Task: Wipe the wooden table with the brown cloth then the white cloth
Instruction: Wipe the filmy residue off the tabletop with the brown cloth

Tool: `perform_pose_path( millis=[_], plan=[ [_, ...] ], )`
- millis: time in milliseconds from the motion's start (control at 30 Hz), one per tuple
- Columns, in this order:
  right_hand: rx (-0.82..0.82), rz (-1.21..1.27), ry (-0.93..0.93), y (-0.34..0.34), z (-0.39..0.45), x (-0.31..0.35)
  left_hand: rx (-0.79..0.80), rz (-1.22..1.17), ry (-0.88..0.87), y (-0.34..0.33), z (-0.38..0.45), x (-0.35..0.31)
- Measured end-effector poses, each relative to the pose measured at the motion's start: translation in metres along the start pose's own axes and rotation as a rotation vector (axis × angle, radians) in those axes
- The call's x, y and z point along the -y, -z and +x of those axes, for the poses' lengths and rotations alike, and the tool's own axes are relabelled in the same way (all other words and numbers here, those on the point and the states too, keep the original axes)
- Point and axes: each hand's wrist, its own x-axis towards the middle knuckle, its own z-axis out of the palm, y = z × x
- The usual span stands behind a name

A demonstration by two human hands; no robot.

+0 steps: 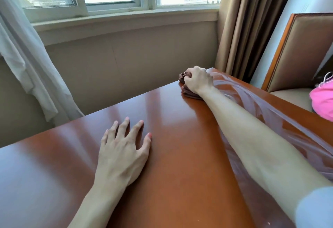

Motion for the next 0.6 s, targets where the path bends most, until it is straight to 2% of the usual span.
perform_pose_path(
  millis=[133, 433, 500, 600],
  plan=[
    [0.020, 0.049, 0.053, 0.026, -0.074, 0.005, 0.027, -0.005, -0.001, 0.004, -0.003, -0.003],
    [0.112, 0.155, 0.288, 0.111, -0.312, 0.025, 0.045, 0.016, -0.024, 0.009, -0.008, -0.003],
    [0.094, 0.156, 0.319, 0.119, -0.335, 0.025, 0.043, 0.010, -0.028, 0.009, -0.009, -0.003],
    [0.099, 0.175, 0.262, 0.115, -0.318, 0.025, 0.051, 0.009, -0.033, 0.009, -0.008, -0.003]
  ],
)
